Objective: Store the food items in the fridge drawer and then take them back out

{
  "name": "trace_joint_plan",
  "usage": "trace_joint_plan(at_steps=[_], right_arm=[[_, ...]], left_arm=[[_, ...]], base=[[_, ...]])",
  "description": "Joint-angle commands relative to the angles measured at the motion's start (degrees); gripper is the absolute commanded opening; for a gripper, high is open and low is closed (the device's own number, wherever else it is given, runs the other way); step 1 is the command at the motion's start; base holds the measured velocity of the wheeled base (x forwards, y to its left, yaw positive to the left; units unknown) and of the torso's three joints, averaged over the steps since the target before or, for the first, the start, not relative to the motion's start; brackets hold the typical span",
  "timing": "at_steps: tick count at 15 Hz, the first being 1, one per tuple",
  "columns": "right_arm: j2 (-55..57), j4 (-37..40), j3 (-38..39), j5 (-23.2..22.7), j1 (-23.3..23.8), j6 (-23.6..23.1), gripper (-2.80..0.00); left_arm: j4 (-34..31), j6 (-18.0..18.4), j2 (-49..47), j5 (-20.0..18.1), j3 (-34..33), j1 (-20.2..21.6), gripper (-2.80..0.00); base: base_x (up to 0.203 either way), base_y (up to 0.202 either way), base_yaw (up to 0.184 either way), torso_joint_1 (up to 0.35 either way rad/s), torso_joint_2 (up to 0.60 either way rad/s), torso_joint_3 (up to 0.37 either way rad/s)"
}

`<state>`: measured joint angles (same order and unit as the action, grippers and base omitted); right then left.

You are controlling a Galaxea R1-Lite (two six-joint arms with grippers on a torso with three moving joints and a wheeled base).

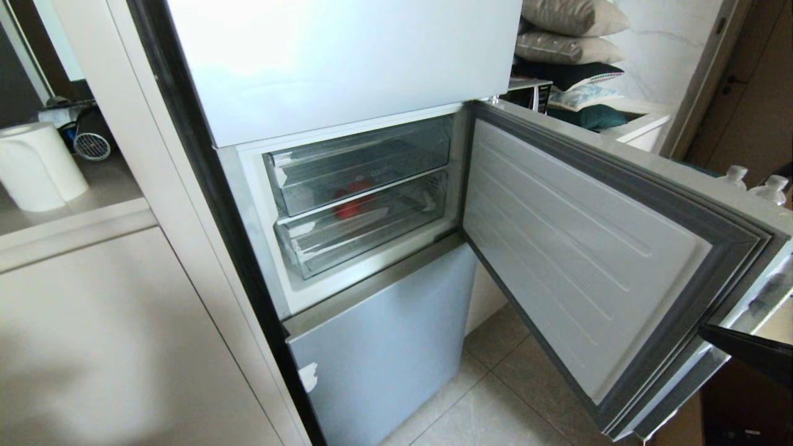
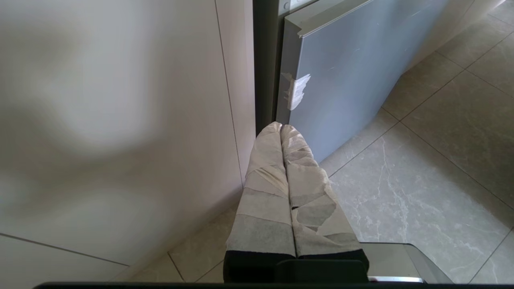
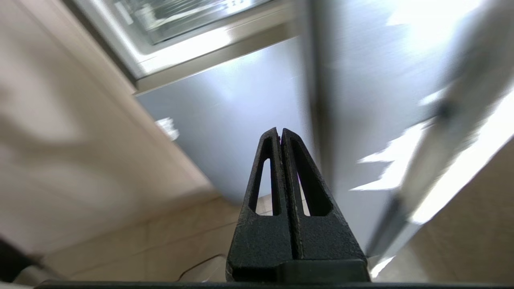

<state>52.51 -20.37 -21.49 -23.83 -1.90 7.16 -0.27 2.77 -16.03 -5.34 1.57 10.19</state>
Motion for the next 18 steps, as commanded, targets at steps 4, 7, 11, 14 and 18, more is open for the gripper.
trace_joint_plan(at_steps=[4, 7, 11, 14, 18], right_arm=[[-7.92, -0.12, 1.88, 13.32, 0.17, 0.49, -2.80], [-4.40, -0.19, -0.78, 20.31, 0.50, 2.56, -2.80], [6.16, -1.33, -4.22, 21.74, 3.88, 4.77, -2.80], [14.32, -9.18, -4.94, 21.88, 8.52, 5.68, -2.80], [23.76, -18.86, -5.56, 21.86, 15.86, 5.41, -2.80]], left_arm=[[0.00, 0.21, -0.14, -0.11, 0.01, 0.01, -2.80], [0.00, 1.36, -0.14, -0.27, 0.01, 0.01, -2.80], [-0.20, 3.26, -0.11, -0.61, 0.18, -4.89, -2.80], [-0.27, 3.11, 3.50, -0.52, 0.19, -11.67, -2.80], [-0.50, 2.89, 12.00, 0.21, 0.25, -10.72, -2.80]], base=[[0.000, 0.000, 0.000, 0.000, 0.00, 0.000], [0.000, 0.000, 0.000, 0.000, 0.00, 0.000], [0.000, 0.000, 0.000, 0.000, 0.00, 0.000], [0.000, 0.000, 0.000, 0.000, 0.00, 0.000], [0.000, 0.000, 0.000, 0.000, 0.00, 0.000]])
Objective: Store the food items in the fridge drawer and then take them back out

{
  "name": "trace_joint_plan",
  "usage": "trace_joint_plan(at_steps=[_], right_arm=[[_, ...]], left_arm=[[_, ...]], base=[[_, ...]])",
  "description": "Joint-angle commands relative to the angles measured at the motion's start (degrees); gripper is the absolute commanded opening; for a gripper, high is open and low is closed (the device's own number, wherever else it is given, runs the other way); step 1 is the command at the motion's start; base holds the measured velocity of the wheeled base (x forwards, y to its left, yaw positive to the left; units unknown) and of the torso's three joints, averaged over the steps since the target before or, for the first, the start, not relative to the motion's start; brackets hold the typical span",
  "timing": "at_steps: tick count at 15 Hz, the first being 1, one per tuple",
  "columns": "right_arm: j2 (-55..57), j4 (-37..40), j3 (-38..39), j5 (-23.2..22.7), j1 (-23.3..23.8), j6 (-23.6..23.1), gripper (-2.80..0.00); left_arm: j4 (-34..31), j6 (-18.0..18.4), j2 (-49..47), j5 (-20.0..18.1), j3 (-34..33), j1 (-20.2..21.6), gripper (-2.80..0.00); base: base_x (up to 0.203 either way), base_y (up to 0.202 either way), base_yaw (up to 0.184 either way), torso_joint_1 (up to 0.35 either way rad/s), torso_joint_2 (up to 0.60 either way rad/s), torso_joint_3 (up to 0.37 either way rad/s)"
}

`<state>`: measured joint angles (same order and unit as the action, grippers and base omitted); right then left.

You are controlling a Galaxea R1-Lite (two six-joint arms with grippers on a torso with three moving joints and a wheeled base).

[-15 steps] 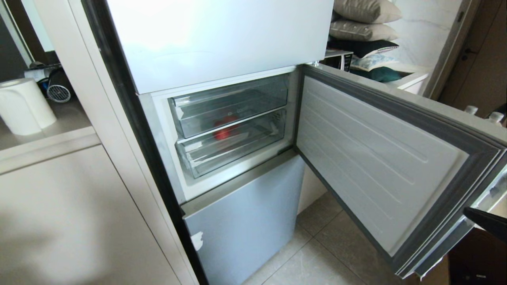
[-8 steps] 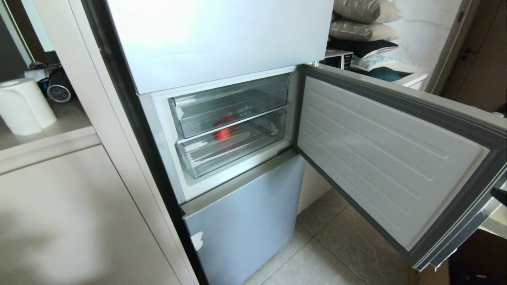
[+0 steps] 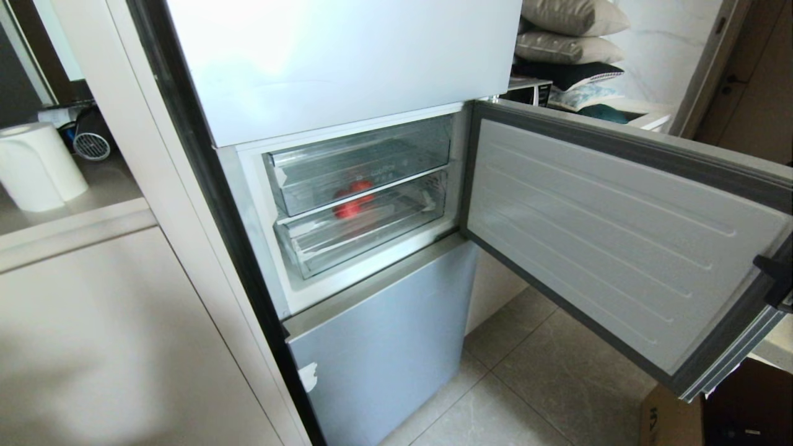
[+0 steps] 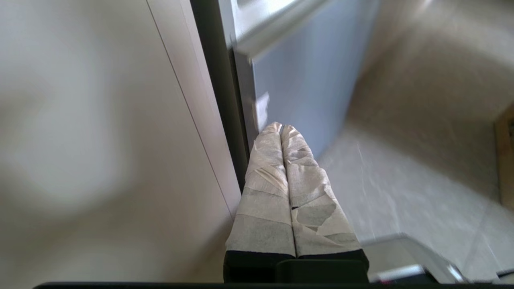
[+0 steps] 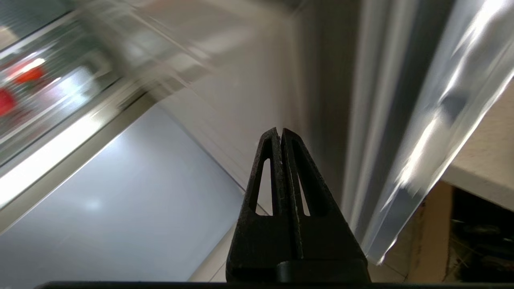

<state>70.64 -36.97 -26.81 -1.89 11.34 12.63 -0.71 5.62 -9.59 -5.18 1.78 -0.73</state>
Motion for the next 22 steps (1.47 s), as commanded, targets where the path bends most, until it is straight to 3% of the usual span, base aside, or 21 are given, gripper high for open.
trace_joint_plan(at_steps=[1, 3, 5, 7, 12, 15, 18, 20, 22], right_arm=[[6.99, -4.00, -0.57, -0.12, 3.62, -0.20, -2.80], [7.42, -4.60, -0.80, -0.13, 4.39, 0.19, -2.80], [7.50, -4.60, -0.97, -0.13, 4.48, 0.20, -2.80], [8.17, -4.60, -1.55, -0.13, 4.65, 0.31, -2.80], [10.81, -4.60, -3.73, -0.13, 8.35, 0.29, -2.80], [11.98, -4.66, -4.48, -0.13, 9.49, 0.30, -2.80], [11.39, -4.69, -4.64, -0.20, 9.58, 0.45, -2.80], [10.67, -4.69, -4.51, -1.27, 9.33, -0.63, -2.80], [13.01, -5.22, -5.55, -3.20, 8.94, -4.94, -2.80]], left_arm=[[0.12, 0.27, 8.59, 0.13, -0.02, 0.34, -2.80], [0.53, -0.39, 9.59, 1.17, -0.28, 0.55, -2.80], [0.45, -4.43, 9.59, 3.07, -0.37, 0.56, -2.80], [0.36, -5.97, 9.59, 3.60, -0.45, 0.56, -2.80], [0.27, -6.06, 9.59, 3.69, -0.37, 0.58, -2.80], [0.09, -6.58, 9.59, 6.24, -0.64, 0.64, -2.80], [0.33, -4.92, 9.59, 5.53, -1.16, 0.64, -2.80], [0.44, -5.00, 9.59, 5.44, -1.25, 0.64, -2.80], [0.44, -5.04, 9.59, 5.44, -1.25, 0.64, -2.80]], base=[[0.000, 0.000, 0.000, 0.000, 0.00, 0.000], [0.000, 0.000, 0.000, 0.000, 0.00, 0.000], [0.000, 0.000, 0.000, 0.000, 0.00, 0.000], [0.000, 0.000, 0.000, 0.000, 0.00, 0.000], [0.000, 0.000, 0.000, 0.000, 0.00, 0.000], [0.000, 0.000, 0.000, 0.000, 0.00, 0.000], [0.000, 0.000, 0.000, 0.000, 0.00, 0.000], [0.000, 0.000, 0.000, 0.000, 0.00, 0.000], [0.000, 0.000, 0.000, 0.000, 0.00, 0.000]])
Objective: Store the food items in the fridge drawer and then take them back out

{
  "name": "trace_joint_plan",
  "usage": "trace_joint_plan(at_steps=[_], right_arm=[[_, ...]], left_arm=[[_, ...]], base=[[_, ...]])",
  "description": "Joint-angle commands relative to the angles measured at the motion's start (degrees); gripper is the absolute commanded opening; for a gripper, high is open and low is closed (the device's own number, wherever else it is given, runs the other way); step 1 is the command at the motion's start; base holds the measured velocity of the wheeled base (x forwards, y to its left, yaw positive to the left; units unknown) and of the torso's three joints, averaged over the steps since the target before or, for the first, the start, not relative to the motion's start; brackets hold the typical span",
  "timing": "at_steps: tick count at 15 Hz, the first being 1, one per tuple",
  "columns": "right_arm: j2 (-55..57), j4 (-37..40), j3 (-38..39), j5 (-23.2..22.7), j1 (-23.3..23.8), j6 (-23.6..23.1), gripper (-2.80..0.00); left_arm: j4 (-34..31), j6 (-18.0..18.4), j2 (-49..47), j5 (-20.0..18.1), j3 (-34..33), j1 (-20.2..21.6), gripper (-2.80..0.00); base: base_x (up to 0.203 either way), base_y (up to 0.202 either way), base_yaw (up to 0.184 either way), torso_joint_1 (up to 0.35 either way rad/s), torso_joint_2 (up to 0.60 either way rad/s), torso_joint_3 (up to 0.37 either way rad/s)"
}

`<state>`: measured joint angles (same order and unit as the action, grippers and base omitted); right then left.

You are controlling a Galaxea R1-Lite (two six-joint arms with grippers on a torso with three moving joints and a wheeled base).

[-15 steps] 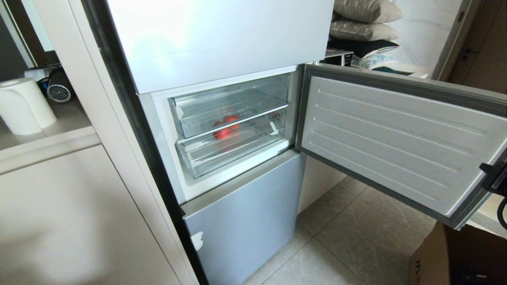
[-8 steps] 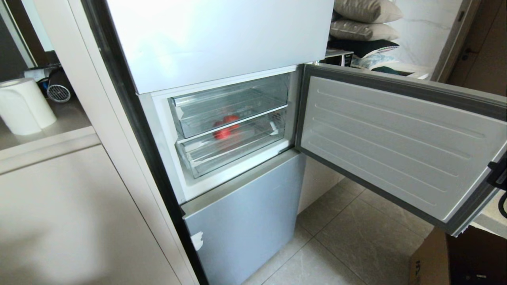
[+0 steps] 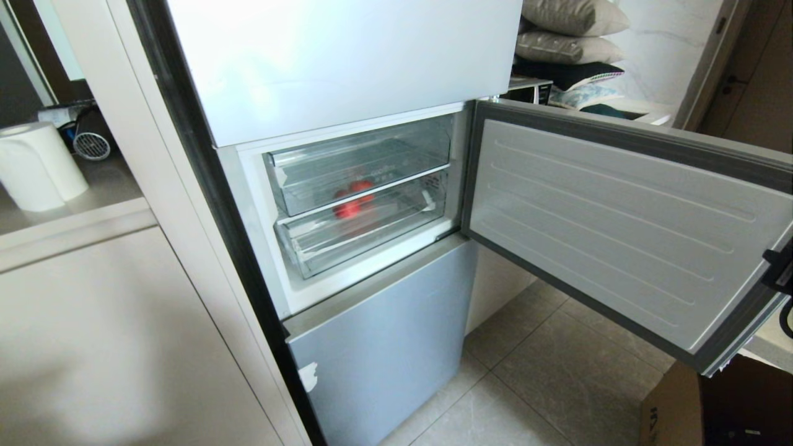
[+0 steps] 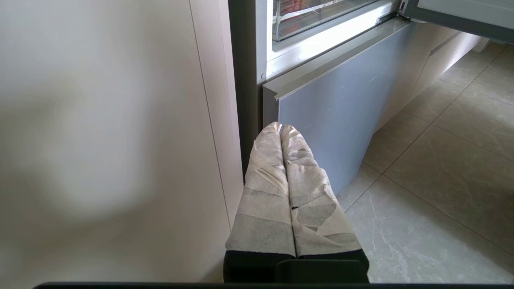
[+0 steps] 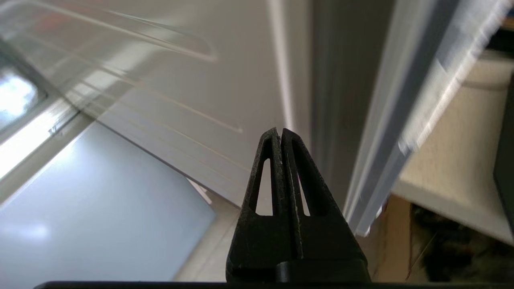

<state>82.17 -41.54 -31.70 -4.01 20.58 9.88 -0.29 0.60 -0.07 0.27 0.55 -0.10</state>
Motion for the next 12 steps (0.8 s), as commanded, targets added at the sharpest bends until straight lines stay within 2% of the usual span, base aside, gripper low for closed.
trace_joint_plan(at_steps=[1, 3, 4, 6, 9, 10, 12], right_arm=[[3.39, -3.39, -0.67, -3.78, -1.10, -5.66, -2.80], [7.99, -7.97, -0.25, -7.57, -3.50, -9.81, -2.80], [9.96, -9.31, -0.23, -8.12, -6.35, -10.62, -2.80], [13.54, -10.57, -0.44, -8.05, -12.10, -10.91, -2.80], [22.34, -15.87, -1.25, -7.50, -17.24, -11.13, -2.80], [25.56, -19.61, -1.40, -5.36, -19.84, -11.19, -2.80], [29.39, -25.53, -1.85, 2.54, -27.07, -10.73, -2.80]], left_arm=[[0.03, -0.03, 0.07, 0.00, -0.02, 0.01, -2.80], [0.03, -0.02, 0.07, 0.00, -0.02, 0.01, -2.80], [0.03, -0.07, 0.07, 0.00, -0.02, 0.01, -2.80], [0.03, -0.07, 0.07, 0.00, -0.02, 0.01, -2.80], [0.03, -0.07, 0.07, 0.00, -0.02, 0.01, -2.80], [0.03, -0.07, 0.07, 0.00, -0.02, 0.01, -2.80], [0.03, 0.01, 0.07, 0.00, -0.02, 0.01, -2.80]], base=[[0.000, 0.000, 0.000, 0.000, 0.00, 0.000], [0.000, 0.000, 0.000, 0.000, 0.00, 0.000], [0.000, 0.000, 0.000, 0.000, 0.00, 0.000], [0.000, 0.000, 0.000, 0.000, 0.00, 0.000], [0.000, 0.000, 0.000, 0.000, 0.00, 0.000], [0.000, 0.000, 0.000, 0.000, 0.00, 0.000], [0.000, 0.000, 0.000, 0.000, 0.00, 0.000]])
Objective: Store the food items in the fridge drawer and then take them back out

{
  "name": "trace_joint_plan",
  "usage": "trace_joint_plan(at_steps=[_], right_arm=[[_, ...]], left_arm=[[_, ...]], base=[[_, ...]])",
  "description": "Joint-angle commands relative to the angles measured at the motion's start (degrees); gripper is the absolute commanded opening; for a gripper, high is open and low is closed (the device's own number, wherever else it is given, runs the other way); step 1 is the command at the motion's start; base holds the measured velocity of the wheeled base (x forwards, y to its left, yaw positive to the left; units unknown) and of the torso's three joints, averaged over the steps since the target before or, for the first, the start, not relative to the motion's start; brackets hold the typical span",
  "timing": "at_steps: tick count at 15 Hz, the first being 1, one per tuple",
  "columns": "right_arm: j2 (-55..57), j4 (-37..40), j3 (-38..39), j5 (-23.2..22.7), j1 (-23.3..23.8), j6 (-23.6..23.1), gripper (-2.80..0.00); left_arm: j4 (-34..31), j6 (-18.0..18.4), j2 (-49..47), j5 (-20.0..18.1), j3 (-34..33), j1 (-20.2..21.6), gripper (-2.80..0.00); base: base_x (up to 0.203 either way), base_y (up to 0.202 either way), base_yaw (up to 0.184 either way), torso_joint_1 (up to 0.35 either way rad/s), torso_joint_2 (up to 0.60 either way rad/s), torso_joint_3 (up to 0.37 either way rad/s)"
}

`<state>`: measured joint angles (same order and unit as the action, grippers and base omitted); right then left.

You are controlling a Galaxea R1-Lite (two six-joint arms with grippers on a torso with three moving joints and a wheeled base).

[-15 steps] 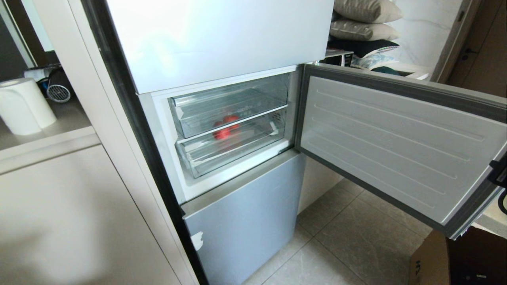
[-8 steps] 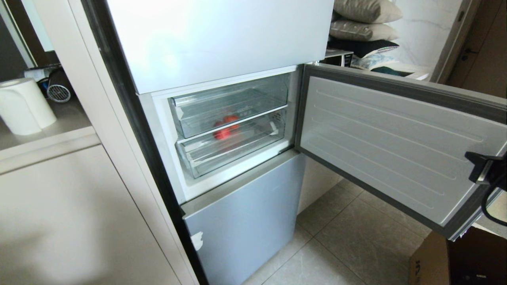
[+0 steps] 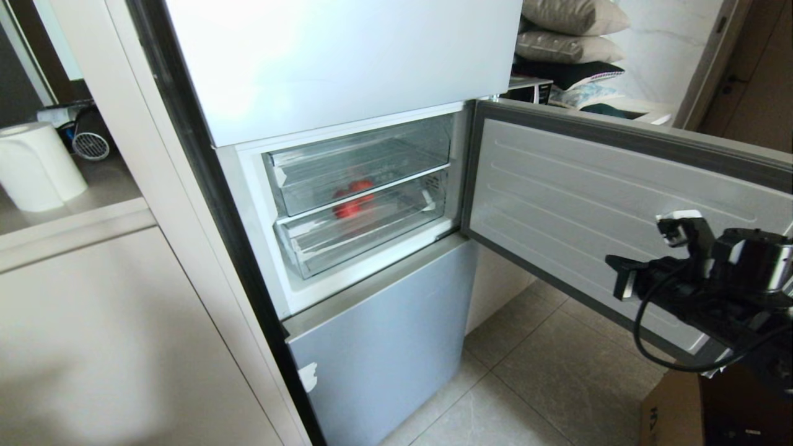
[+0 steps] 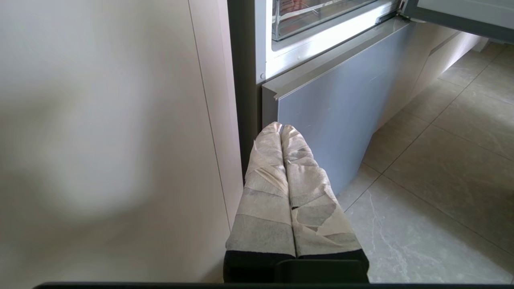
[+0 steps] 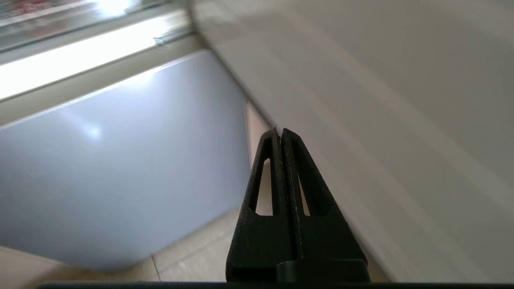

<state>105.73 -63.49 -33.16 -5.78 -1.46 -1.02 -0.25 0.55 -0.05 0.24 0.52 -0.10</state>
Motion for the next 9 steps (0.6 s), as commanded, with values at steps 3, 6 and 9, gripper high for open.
trace_joint_plan(at_steps=[3, 6, 9], right_arm=[[8.61, -5.72, -3.05, 7.88, -12.53, 0.04, -2.80], [13.89, -5.83, -8.95, 8.51, -18.70, 0.04, -2.80], [21.95, -12.17, -16.63, 15.46, -24.53, -0.47, -2.80]], left_arm=[[-0.02, -0.02, 0.05, 0.02, 0.00, 0.01, -2.80], [-0.02, -0.02, 0.05, 0.02, 0.00, 0.01, -2.80], [-0.02, -0.02, 0.05, 0.02, 0.00, 0.01, -2.80]], base=[[0.000, 0.000, 0.000, 0.000, 0.00, 0.000], [0.000, 0.000, 0.000, 0.000, 0.00, 0.000], [0.000, 0.000, 0.000, 0.000, 0.00, 0.000]])
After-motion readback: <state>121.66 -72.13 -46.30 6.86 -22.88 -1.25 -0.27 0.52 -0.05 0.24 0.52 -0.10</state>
